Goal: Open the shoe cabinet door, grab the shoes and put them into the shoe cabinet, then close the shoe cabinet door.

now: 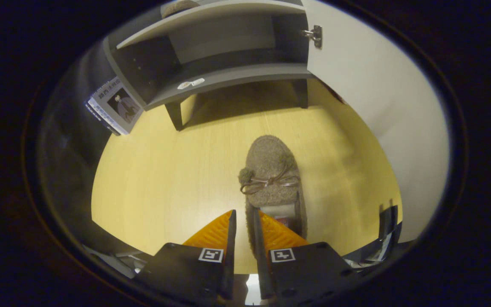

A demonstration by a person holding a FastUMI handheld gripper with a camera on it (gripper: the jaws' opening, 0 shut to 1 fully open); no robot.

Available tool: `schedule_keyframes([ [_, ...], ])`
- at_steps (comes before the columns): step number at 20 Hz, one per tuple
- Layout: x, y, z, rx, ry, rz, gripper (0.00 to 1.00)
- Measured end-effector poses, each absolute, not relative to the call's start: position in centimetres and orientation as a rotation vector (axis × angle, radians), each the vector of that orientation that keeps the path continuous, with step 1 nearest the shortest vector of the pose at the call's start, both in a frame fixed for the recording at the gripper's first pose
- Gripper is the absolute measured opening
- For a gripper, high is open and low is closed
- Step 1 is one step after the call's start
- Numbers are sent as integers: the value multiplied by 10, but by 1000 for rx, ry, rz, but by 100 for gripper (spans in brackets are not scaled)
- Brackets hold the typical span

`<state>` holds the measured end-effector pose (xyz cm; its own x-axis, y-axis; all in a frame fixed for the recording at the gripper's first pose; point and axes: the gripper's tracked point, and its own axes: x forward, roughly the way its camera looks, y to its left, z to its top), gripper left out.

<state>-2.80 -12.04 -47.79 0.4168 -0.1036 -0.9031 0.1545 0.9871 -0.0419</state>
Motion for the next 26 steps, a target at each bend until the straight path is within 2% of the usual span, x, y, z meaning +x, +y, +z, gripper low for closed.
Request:
schedule_keyframes([
  [9,-23,-132,-506,28,1161,-192,25],
  [10,-27,-131,-513,27,1163,-190,15],
  [12,-23,-133,-512,22,1144,-191,14],
  [14,-24,-129,-512,23,1132,-184,4],
  [26,27,-142,-403,-3,909,-190,3],
])
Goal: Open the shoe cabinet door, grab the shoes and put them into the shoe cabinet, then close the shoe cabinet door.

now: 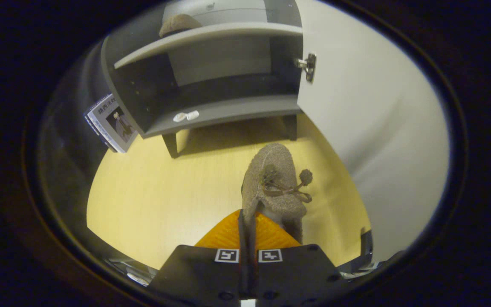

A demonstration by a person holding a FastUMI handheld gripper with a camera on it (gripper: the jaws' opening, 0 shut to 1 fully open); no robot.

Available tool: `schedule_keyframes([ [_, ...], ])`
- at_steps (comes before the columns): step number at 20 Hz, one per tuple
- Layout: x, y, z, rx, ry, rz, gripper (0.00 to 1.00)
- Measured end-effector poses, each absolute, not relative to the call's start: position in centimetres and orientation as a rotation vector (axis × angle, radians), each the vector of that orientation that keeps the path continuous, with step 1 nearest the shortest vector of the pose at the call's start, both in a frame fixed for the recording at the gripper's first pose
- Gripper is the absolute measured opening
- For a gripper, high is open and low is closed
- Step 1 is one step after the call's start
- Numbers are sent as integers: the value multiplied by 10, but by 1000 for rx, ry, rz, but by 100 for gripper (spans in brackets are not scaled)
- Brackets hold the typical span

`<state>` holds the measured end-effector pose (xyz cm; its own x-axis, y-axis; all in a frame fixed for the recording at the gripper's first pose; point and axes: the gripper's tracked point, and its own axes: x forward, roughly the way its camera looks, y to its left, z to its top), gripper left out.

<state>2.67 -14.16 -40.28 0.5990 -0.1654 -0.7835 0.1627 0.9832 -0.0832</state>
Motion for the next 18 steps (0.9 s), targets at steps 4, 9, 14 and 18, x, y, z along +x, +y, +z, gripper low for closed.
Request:
schedule_keyframes([
  [4,48,-139,-335,-25,791,-186,3],
  [9,71,-135,-257,-63,652,-184,3],
  [14,98,-131,-189,-98,543,-188,2],
  [18,134,-128,-144,-129,471,-187,2],
])
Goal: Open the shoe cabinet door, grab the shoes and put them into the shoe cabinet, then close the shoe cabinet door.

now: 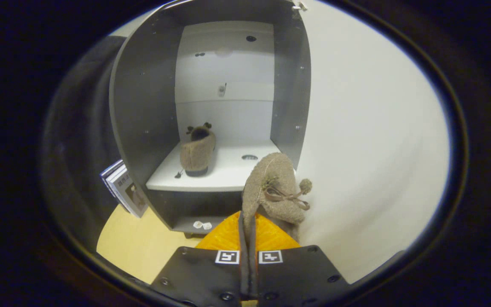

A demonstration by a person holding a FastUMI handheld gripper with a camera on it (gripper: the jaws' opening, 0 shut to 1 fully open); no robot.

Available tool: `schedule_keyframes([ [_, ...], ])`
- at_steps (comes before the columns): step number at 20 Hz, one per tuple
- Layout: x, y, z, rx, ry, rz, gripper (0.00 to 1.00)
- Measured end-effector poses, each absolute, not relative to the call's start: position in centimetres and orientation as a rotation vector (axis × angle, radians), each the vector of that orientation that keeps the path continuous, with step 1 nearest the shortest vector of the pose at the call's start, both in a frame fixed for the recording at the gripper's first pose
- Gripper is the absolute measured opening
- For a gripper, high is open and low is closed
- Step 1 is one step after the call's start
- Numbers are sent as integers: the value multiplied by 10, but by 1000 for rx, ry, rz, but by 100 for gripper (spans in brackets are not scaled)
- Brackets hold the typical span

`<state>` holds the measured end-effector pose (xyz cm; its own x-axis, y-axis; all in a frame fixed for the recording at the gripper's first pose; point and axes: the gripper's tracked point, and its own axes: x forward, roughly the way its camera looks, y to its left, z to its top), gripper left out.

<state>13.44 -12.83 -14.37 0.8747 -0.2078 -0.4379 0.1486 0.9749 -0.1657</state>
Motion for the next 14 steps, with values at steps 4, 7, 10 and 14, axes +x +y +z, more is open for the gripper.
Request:
schedule_keyframes([
  [4,172,-123,-110,-135,408,-187,2],
  [7,206,-116,-89,-137,366,-187,2],
  [10,245,-114,-68,-153,324,-197,2],
  [14,291,-117,-58,-158,307,-220,2],
])
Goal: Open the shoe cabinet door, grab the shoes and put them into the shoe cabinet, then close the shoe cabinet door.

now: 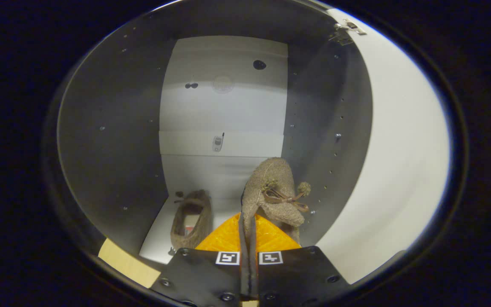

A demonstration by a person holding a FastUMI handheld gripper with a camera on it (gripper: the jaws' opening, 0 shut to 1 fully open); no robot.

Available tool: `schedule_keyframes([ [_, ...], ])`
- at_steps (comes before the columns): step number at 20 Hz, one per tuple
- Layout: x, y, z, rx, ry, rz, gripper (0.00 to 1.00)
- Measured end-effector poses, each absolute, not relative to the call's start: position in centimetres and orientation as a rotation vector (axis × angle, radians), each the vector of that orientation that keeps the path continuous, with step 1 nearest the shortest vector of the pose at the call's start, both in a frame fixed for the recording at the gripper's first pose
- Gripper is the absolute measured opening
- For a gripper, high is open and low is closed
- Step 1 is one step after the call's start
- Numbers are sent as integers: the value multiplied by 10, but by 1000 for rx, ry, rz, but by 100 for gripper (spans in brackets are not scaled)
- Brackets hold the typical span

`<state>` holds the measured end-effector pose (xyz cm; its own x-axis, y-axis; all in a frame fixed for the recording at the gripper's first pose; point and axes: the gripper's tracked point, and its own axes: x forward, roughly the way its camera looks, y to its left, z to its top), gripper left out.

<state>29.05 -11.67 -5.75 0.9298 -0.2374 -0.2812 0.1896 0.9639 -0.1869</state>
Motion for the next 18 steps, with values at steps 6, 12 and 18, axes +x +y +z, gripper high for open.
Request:
schedule_keyframes([
  [6,352,-129,-98,-156,379,-249,2],
  [12,375,-129,-137,-160,460,-268,3],
  [18,382,-130,-141,-141,449,-301,8],
])
